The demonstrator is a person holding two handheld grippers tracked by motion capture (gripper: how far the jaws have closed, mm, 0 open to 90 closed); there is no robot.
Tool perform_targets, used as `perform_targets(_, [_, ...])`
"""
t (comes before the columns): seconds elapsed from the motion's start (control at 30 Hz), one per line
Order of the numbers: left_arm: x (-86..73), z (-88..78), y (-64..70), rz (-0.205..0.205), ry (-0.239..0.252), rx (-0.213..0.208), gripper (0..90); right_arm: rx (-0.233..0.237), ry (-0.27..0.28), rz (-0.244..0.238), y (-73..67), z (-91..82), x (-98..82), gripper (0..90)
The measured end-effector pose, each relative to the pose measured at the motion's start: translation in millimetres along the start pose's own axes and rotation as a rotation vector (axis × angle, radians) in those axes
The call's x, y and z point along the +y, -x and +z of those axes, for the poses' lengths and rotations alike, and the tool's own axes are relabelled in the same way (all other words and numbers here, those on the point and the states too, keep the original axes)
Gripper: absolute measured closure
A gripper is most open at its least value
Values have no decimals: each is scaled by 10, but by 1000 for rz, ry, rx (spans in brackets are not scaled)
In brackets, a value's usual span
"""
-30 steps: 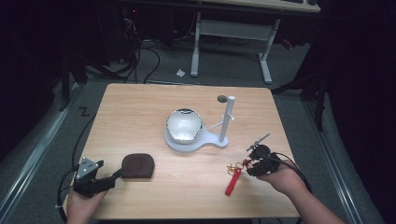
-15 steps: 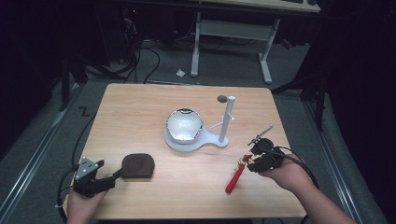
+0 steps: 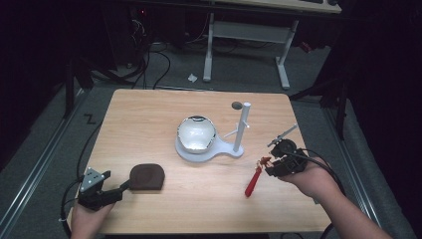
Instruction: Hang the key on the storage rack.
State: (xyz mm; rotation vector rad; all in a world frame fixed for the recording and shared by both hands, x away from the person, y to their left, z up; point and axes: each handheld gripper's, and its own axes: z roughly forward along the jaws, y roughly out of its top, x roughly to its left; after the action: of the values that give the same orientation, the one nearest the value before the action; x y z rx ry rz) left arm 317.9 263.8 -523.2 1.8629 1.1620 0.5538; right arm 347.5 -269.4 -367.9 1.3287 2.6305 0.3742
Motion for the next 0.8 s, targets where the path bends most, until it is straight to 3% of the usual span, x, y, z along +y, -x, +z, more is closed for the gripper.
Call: perform_targets(0.8, [-3, -21, -30, -13, 9, 7, 206, -21, 56, -24, 30, -441, 249, 660])
